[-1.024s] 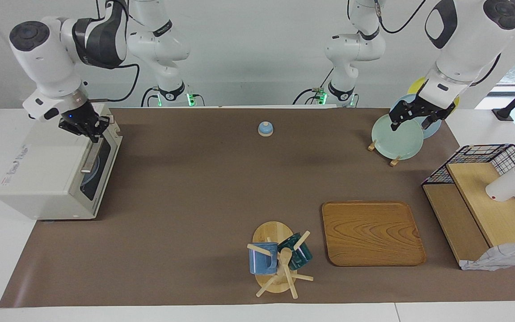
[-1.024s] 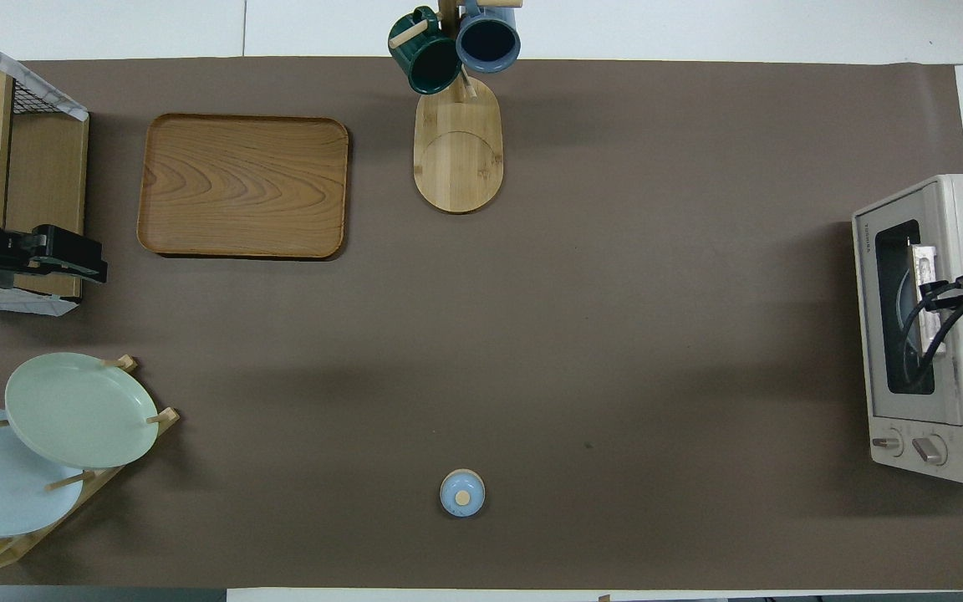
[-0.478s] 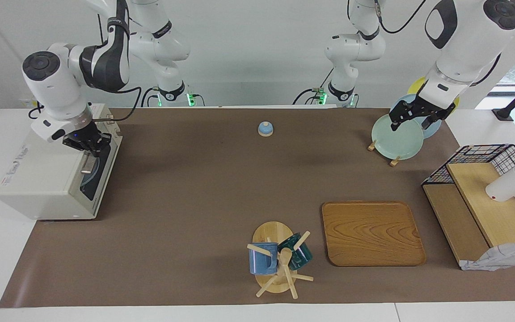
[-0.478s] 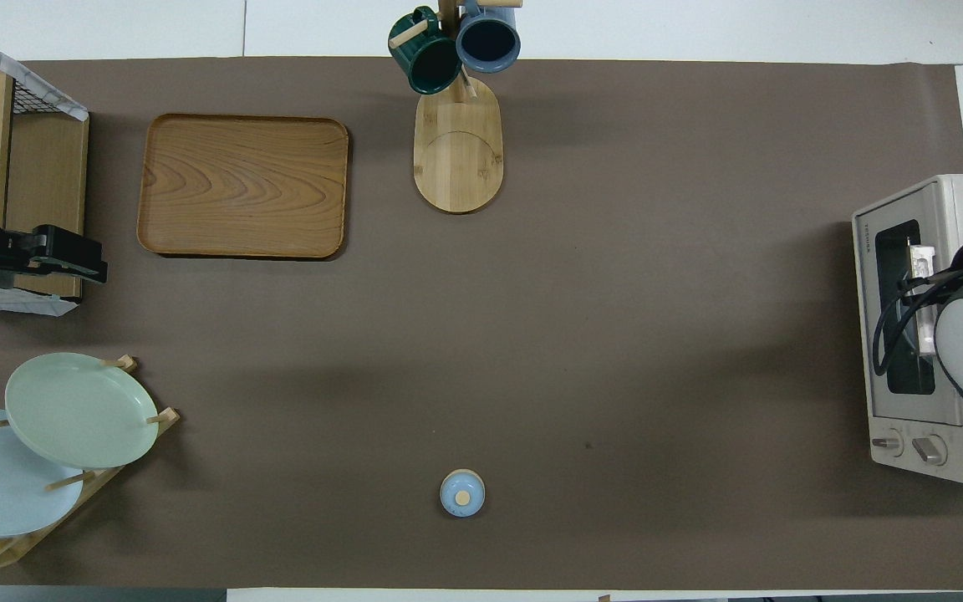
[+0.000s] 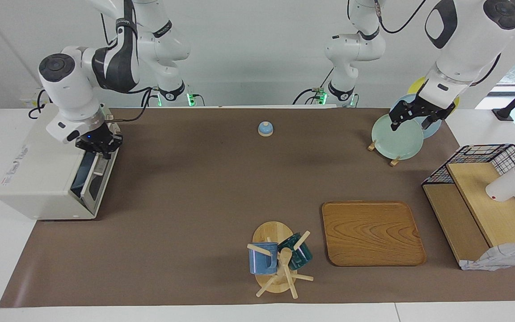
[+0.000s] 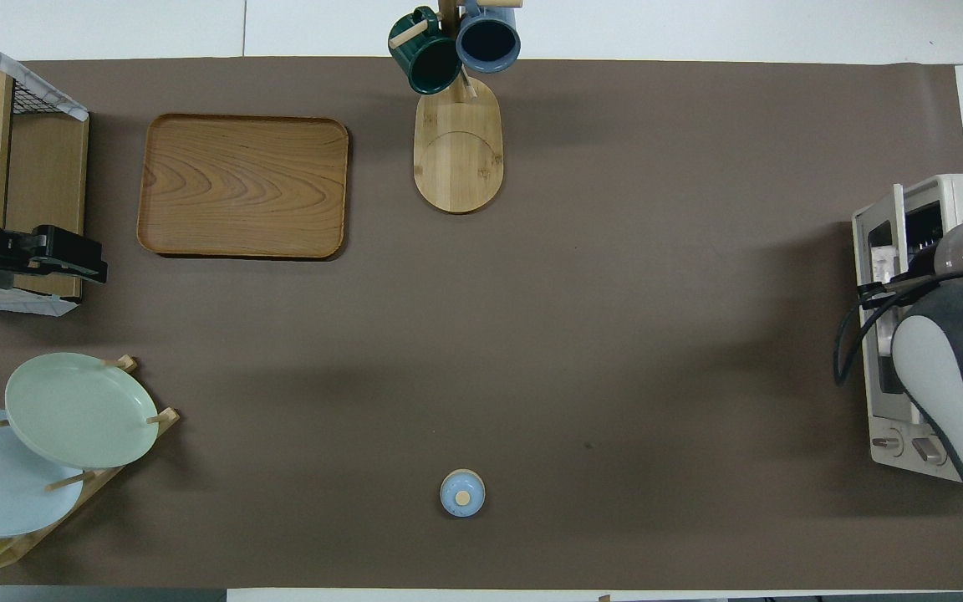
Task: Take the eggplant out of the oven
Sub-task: 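Pull the oven door down open with the right gripper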
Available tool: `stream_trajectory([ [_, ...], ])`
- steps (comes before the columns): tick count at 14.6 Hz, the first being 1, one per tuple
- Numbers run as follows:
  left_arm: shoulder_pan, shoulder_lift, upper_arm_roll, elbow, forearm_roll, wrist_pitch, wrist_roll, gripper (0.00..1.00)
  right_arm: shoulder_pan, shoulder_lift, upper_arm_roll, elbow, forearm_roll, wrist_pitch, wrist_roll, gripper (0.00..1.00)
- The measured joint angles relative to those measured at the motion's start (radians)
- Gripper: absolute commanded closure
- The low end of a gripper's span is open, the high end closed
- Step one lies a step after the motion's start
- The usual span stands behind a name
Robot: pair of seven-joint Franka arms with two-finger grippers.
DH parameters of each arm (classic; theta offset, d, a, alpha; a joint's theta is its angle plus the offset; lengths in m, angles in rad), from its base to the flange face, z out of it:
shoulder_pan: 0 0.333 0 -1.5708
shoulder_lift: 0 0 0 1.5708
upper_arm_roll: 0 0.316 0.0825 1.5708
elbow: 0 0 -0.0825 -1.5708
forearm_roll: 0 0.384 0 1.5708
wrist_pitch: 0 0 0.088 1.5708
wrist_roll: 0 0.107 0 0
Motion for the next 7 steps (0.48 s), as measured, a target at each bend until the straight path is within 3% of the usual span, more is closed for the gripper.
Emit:
stream_trajectory([
  [7,0.0,0.0,0.0,0.0,0.0,0.0,0.0,0.0,0.084,0.092,0.016,-0.127,0.043,0.255,0.11,1.0],
])
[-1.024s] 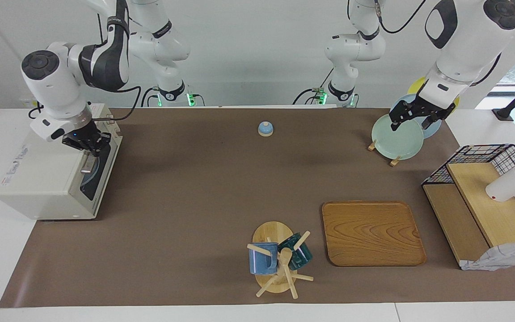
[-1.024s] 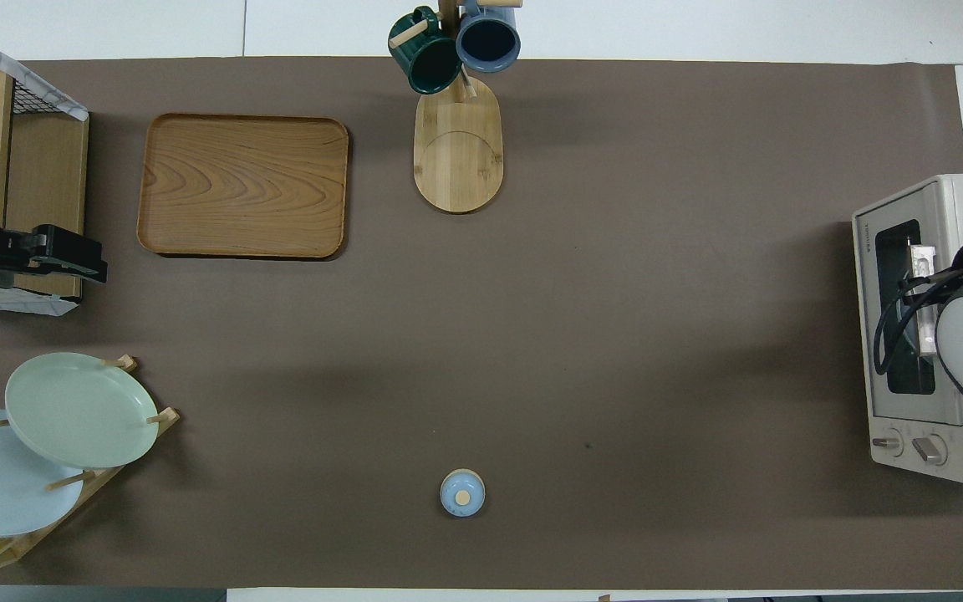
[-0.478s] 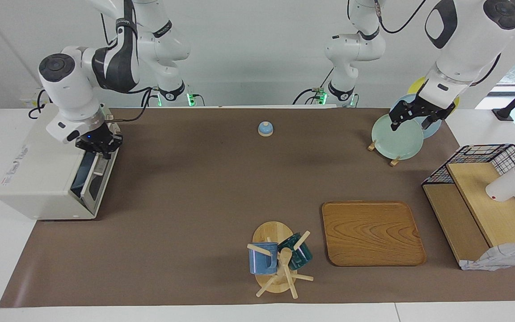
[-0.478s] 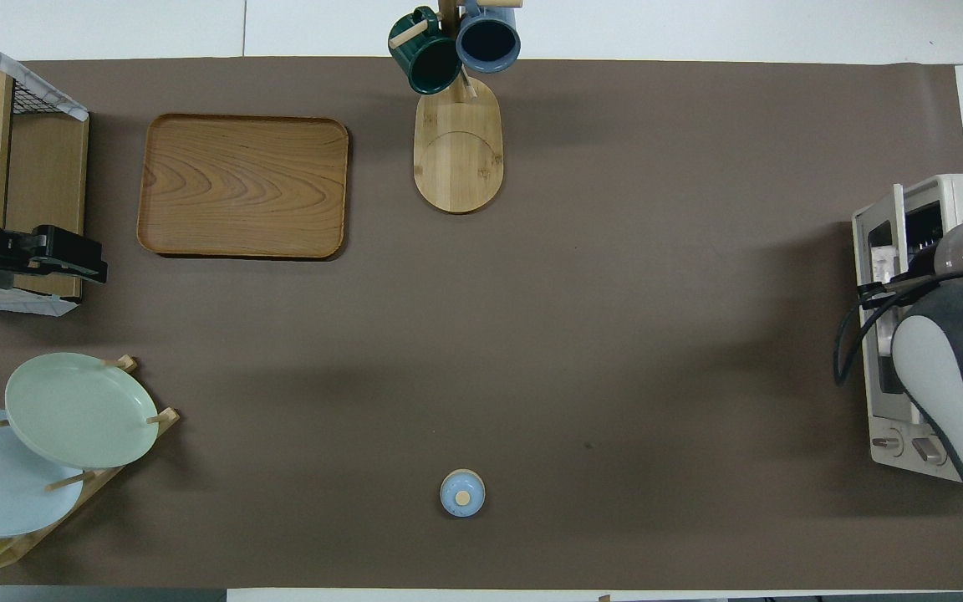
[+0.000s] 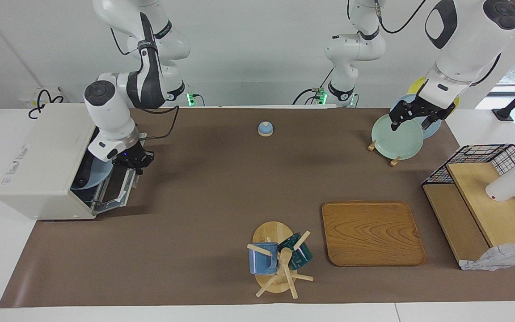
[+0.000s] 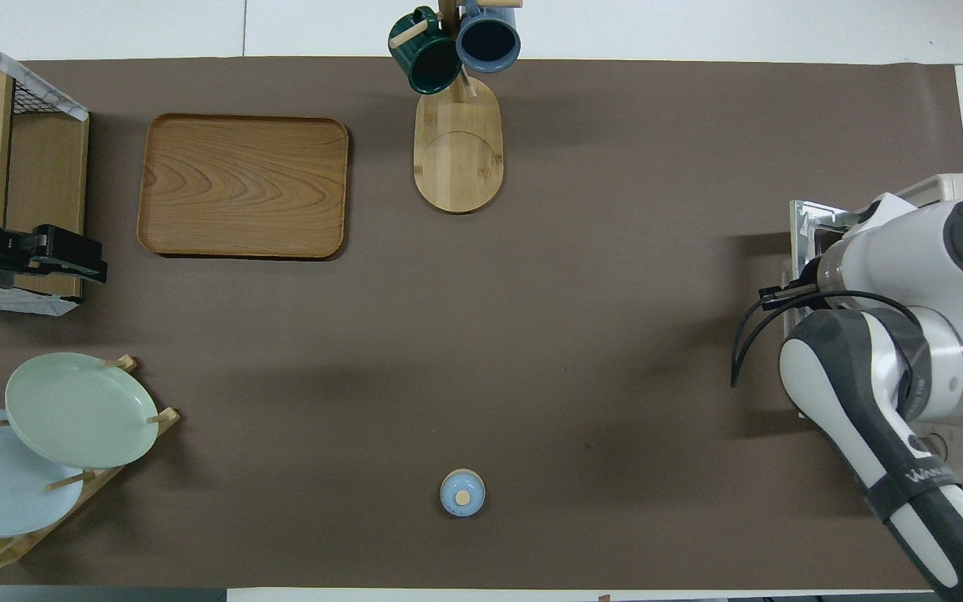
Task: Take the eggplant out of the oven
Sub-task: 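Pull the oven door down open with the right gripper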
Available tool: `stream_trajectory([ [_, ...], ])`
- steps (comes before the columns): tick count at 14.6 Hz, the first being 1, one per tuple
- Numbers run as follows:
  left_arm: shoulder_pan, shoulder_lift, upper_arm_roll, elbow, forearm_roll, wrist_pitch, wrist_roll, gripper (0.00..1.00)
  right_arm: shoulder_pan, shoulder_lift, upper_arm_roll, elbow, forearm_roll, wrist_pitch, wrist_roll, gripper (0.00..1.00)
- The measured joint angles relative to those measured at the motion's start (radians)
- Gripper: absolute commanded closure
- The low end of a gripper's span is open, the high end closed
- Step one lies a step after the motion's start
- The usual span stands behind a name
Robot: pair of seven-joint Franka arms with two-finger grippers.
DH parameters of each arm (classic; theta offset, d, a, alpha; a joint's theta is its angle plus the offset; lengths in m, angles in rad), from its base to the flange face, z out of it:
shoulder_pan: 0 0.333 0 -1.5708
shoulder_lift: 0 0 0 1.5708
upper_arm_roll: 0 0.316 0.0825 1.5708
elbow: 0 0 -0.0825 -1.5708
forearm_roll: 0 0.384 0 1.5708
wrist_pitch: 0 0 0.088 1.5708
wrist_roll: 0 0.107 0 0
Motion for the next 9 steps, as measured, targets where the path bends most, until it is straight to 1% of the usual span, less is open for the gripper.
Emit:
stream_trajectory([
  [5,0.0,0.0,0.0,0.0,0.0,0.0,0.0,0.0,0.006,0.111,0.006,-0.009,0.011,0.095,0.015,1.0],
  [9,0.0,0.0,0.0,0.0,0.0,0.0,0.0,0.0,0.007,0.123,0.005,0.001,0.012,0.111,0.034,1.0],
])
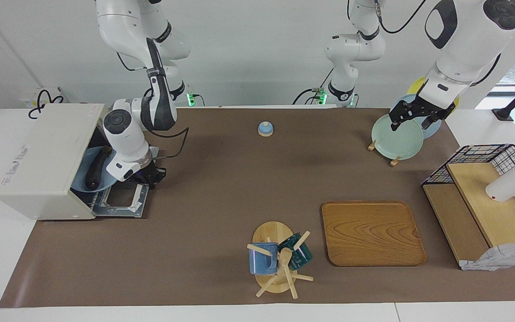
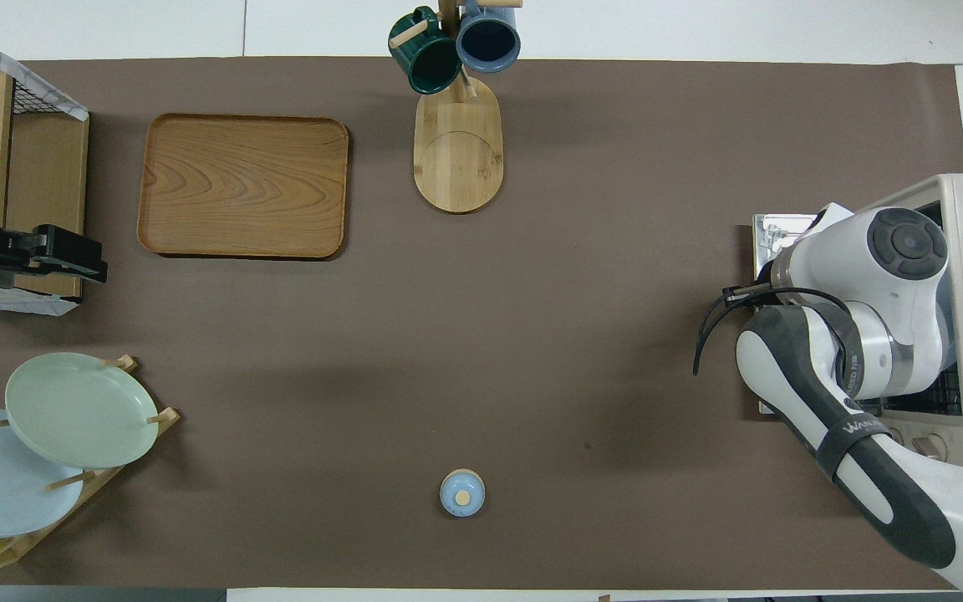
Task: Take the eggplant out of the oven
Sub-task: 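Pull the oven door down open with the right gripper, then pull the blue plate with eggplant out of the oven with the right gripper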
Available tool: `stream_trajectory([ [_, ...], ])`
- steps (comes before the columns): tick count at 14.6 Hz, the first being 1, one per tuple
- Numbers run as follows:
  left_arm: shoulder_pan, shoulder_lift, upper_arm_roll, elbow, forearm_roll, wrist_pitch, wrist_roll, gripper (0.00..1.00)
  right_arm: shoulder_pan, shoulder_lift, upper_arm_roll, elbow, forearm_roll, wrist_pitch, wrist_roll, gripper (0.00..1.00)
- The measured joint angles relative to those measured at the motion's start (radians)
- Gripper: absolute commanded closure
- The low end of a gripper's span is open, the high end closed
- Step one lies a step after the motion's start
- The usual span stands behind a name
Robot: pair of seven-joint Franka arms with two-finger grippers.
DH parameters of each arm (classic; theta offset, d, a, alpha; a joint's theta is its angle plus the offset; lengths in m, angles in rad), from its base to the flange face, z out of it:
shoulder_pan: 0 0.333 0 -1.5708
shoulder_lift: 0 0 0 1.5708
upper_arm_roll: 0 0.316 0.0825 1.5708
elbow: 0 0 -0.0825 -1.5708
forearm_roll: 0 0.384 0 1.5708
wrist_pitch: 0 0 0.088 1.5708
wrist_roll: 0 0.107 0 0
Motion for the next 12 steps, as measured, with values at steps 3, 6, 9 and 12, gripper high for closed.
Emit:
stream_trajectory([
  [3,0.0,0.0,0.0,0.0,0.0,0.0,0.0,0.0,0.019,-0.004,-0.004,0.027,0.0,-0.019,0.008,0.79],
  [6,0.0,0.0,-0.001,0.0,0.0,0.0,0.0,0.0,0.025,-0.033,-0.008,0.1,0.0,-0.176,0.019,0.61],
  [9,0.0,0.0,0.0,0.0,0.0,0.0,0.0,0.0,0.009,-0.09,-0.025,0.145,-0.004,-0.334,0.019,0.61],
  [12,0.001,0.0,0.0,0.0,0.0,0.0,0.0,0.0,-0.063,-0.124,-0.029,0.135,-0.015,-0.386,0.012,0.62],
])
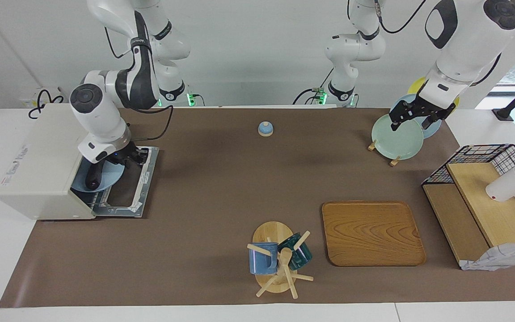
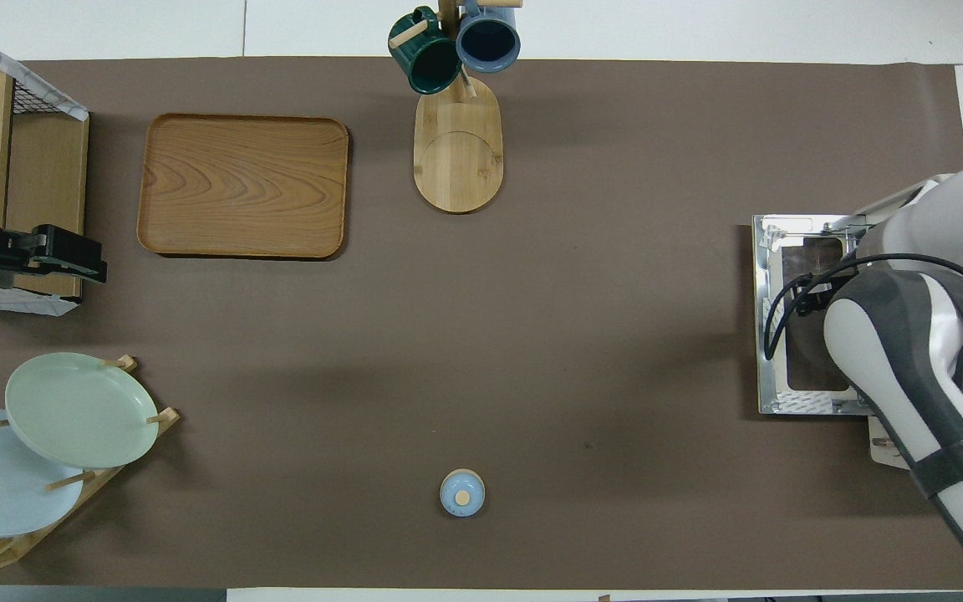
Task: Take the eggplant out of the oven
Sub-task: 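Pull the blue plate with eggplant out of the oven with the right gripper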
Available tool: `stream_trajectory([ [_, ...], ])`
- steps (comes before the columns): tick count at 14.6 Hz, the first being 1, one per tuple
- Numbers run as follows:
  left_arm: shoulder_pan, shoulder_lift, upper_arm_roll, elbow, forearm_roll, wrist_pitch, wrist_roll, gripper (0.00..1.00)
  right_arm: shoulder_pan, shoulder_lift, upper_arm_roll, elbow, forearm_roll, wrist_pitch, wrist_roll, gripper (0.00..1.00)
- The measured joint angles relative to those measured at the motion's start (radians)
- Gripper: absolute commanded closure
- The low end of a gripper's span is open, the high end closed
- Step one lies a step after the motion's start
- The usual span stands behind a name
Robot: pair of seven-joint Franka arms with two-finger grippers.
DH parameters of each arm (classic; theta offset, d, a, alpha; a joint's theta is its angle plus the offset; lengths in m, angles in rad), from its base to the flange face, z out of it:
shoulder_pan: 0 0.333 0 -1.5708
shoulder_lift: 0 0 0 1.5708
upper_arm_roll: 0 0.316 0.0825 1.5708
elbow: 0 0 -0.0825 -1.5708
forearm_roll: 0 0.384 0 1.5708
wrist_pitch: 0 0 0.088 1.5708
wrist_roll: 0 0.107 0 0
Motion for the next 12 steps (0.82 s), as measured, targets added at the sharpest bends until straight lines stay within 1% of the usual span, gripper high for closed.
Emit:
stream_trajectory([
  [3,0.0,0.0,0.0,0.0,0.0,0.0,0.0,0.0,-0.043,-0.001,-0.001,-0.051,0.0,0.073,-0.026,0.64],
  [4,0.0,0.0,0.0,0.0,0.0,0.0,0.0,0.0,-0.047,-0.001,-0.001,-0.073,-0.001,0.104,-0.035,0.68],
  [5,0.0,0.0,0.0,0.0,0.0,0.0,0.0,0.0,-0.05,-0.002,-0.001,-0.092,-0.001,0.129,-0.052,0.94],
  [6,0.0,0.0,0.0,0.0,0.0,0.0,0.0,0.0,-0.054,-0.002,-0.001,-0.106,-0.001,0.148,-0.079,1.0],
  [8,0.0,0.0,0.0,0.0,0.0,0.0,0.0,0.0,-0.058,-0.006,0.001,-0.114,-0.014,0.155,-0.139,1.0],
  [9,0.0,0.0,0.0,0.0,0.0,0.0,0.0,0.0,-0.049,-0.01,0.006,-0.113,-0.047,0.149,-0.156,1.0],
  [10,0.0,0.0,0.0,0.0,0.0,0.0,0.0,0.0,-0.017,-0.016,0.009,-0.11,-0.091,0.127,-0.157,1.0],
  [12,0.0,0.0,0.0,0.0,0.0,0.0,0.0,0.0,0.105,-0.032,0.014,-0.081,-0.133,0.042,-0.084,1.0],
])
